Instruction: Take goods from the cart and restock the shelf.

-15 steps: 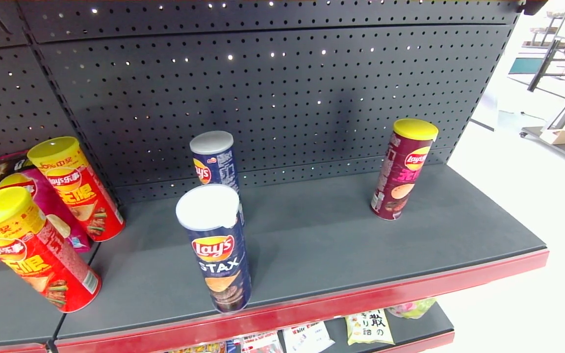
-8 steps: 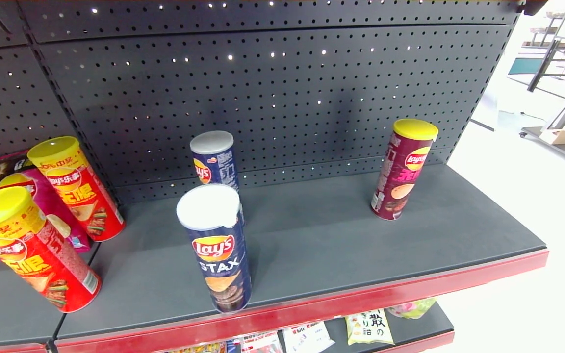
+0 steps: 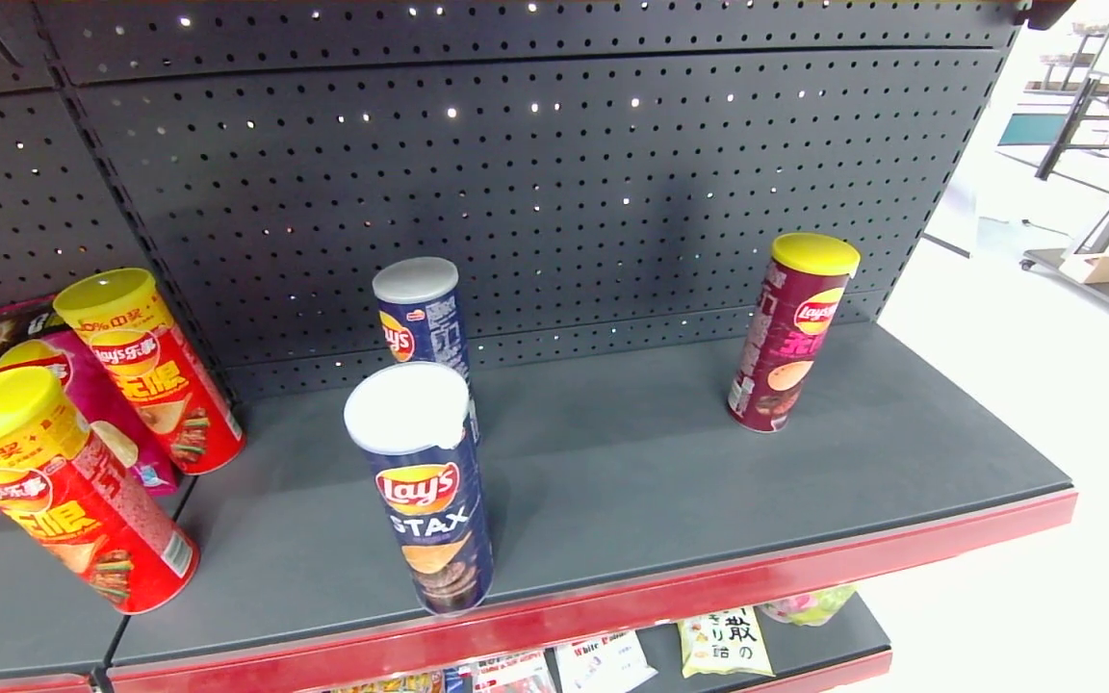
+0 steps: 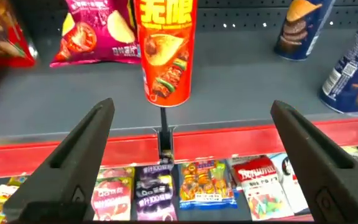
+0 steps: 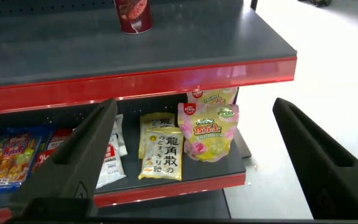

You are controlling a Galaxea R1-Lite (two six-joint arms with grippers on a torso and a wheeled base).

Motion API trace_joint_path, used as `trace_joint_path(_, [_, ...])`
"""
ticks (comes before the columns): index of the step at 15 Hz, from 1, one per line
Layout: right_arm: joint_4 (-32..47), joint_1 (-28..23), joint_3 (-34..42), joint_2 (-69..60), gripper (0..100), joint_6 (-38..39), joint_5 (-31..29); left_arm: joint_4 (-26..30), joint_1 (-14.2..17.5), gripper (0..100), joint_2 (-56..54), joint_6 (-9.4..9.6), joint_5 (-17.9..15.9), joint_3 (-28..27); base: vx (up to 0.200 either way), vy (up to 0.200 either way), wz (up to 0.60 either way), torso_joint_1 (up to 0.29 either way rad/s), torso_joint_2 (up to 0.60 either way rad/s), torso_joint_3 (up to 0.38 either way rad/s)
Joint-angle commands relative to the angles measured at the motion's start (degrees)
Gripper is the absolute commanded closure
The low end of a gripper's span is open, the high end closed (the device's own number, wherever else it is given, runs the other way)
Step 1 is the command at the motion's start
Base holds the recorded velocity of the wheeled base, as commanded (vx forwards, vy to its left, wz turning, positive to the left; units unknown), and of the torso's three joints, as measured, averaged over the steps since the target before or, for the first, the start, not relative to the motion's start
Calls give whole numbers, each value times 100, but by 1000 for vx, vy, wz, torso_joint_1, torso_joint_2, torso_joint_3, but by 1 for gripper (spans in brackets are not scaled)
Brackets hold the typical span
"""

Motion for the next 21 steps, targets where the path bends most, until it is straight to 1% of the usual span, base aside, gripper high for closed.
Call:
trace_joint_path(1, [0,8,0,5,0,-9,-1,0,-2,0,7,-2,2,12,0,0,600,-2,-7,2])
trace_joint_path(5, [0,8,0,5,0,-9,-1,0,-2,0,7,-2,2,12,0,0,600,5,5,0])
trace_joint_path(13, [-9,-1,0,5,0,-18,-1,0,6,0,7,-2,2,12,0,0,0,0,0,0])
trace_joint_path(14, [-35,8,-88,31,0,0,61,0,6,0,7,-2,2,12,0,0,0,0,0,0])
trace_joint_path(15, [0,78,-686,427,0,44,157,0,-2,0,7,-2,2,12,0,0,0,0,0,0])
trace_joint_path(16, [-26,113,-1995,1921,0,483,175,-9,-2,0,7,-2,2,12,0,0,0,0,0,0])
trace_joint_path(17, [9,166,-2812,2791,0,659,219,0,6,0,7,-2,2,12,0,0,0,0,0,0])
trace_joint_path(18, [44,184,-3041,3081,0,589,254,0,6,0,7,-2,2,12,0,0,0,0,0,0])
trace_joint_path(19, [44,263,-3182,3819,0,141,456,0,6,0,7,-2,2,12,0,0,0,0,0,0])
trace_joint_path(20, [18,342,-3129,4408,0,-79,500,-9,-2,0,7,-2,2,12,0,0,0,0,0,0])
trace_joint_path(21, [18,351,-3085,4804,0,-88,500,0,-2,0,7,-2,2,12,0,0,0,0,0,0])
